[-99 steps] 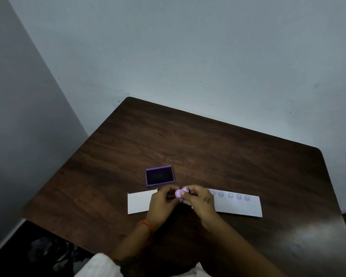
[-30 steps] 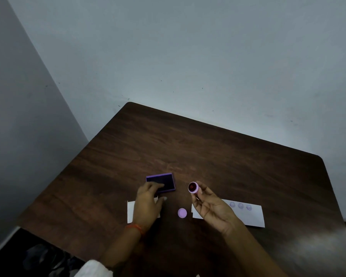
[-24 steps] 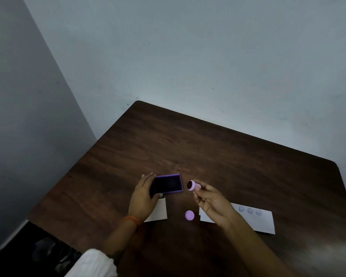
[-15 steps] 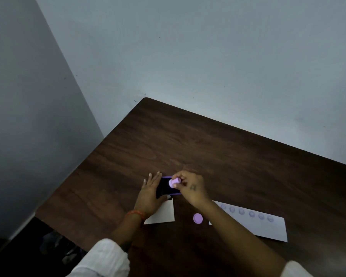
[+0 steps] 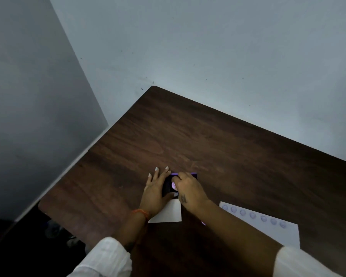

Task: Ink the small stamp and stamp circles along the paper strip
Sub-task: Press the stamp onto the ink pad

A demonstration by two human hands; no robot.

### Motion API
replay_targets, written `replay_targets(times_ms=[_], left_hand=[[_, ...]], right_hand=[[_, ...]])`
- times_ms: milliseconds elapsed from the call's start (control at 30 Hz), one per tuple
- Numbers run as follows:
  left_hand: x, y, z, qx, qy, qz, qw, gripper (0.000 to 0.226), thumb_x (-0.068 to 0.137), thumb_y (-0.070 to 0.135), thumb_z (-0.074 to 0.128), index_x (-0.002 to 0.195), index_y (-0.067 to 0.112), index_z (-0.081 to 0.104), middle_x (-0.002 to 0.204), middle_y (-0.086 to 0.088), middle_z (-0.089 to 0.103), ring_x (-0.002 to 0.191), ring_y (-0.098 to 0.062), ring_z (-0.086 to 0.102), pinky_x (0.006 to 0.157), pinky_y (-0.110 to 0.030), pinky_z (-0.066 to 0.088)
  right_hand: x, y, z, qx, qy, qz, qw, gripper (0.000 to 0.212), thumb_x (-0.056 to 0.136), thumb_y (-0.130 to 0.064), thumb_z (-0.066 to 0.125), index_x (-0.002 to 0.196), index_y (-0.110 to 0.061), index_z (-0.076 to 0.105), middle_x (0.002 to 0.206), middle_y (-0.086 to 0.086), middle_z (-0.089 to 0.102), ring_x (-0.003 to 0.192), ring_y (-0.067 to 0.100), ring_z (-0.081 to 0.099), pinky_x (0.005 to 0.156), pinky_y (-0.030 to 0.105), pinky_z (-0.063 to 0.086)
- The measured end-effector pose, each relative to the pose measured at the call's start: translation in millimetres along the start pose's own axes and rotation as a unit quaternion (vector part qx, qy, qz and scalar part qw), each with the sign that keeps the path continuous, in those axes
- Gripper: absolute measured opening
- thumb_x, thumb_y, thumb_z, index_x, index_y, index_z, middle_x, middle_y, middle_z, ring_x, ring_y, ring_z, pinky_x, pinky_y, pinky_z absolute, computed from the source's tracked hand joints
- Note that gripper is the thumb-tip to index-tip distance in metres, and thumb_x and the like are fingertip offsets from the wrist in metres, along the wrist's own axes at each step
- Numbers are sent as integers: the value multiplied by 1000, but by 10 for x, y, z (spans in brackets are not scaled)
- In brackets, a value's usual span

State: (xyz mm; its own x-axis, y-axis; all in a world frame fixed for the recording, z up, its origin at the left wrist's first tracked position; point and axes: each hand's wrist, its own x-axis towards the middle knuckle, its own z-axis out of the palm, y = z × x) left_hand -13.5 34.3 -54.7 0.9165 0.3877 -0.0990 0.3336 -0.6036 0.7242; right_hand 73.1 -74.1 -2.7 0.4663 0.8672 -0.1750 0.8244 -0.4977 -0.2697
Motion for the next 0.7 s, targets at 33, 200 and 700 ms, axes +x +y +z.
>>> replay_targets(times_ms=[33, 200, 700], left_hand=[[2, -2, 2, 3, 1, 1, 1000, 73, 82, 38, 62, 143, 23, 24, 157, 4, 16, 144, -16, -2, 113, -31, -9], [11, -7, 3, 4, -6, -3, 1000, 73, 82, 38, 63, 143, 23, 24, 157, 4, 16, 144, -16, -3, 115, -33, -8], [12, 19, -17, -10, -8, -13, 1000, 74, 80, 38, 65, 142, 23, 27, 157, 4, 17, 145, -18, -2, 115, -32, -8]], right_hand=[[-9, -17, 25, 8, 6, 11, 1000, 35, 90, -9, 52, 124, -4, 50, 126, 16, 53, 117, 27, 48, 96, 35, 44], [-19, 120, -35, -4, -20, -67, 998, 38, 90, -4, 47, 128, -5, 48, 132, 16, 52, 123, 28, 45, 102, 37, 40], [83, 4, -63, 37, 8, 21, 999, 40, 81, -11, 64, 119, -4, 55, 119, 14, 56, 112, 27, 51, 93, 35, 44]])
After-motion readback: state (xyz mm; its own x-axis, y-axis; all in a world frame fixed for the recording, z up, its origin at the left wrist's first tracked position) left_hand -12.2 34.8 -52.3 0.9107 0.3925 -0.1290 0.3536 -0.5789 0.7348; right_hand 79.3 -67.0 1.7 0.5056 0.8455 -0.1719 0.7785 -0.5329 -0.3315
